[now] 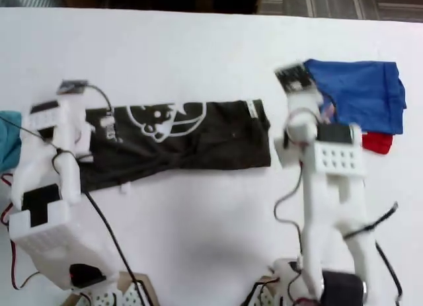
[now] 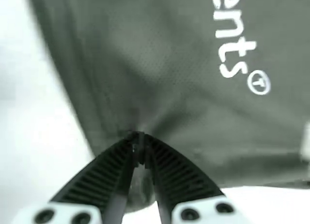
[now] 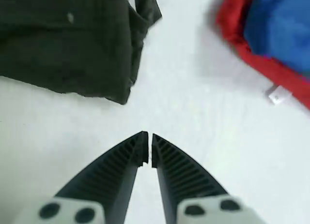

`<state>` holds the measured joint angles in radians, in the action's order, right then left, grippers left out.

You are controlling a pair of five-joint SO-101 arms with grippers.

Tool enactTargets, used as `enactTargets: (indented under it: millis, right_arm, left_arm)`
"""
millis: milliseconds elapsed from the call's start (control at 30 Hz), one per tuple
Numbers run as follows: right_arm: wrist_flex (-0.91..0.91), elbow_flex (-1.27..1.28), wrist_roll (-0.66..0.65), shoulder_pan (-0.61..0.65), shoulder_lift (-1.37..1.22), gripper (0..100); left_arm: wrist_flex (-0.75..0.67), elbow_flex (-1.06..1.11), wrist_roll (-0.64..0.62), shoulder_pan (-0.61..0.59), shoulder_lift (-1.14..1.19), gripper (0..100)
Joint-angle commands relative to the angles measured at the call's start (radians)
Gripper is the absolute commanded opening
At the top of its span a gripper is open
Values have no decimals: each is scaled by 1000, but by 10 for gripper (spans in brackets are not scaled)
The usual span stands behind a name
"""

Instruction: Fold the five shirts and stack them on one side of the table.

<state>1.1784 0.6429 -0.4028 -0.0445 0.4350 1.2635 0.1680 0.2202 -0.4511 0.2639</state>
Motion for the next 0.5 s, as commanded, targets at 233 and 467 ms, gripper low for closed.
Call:
enactTargets:
  millis: [233,467]
  right_arm:
    - [-412,506,-49,-134,170,125]
    - [-572,606,-49,-136,173,155]
  left_arm:
    - [87,-249,9,-176,-11,212]
    - [89,-252,2,-176,101,235]
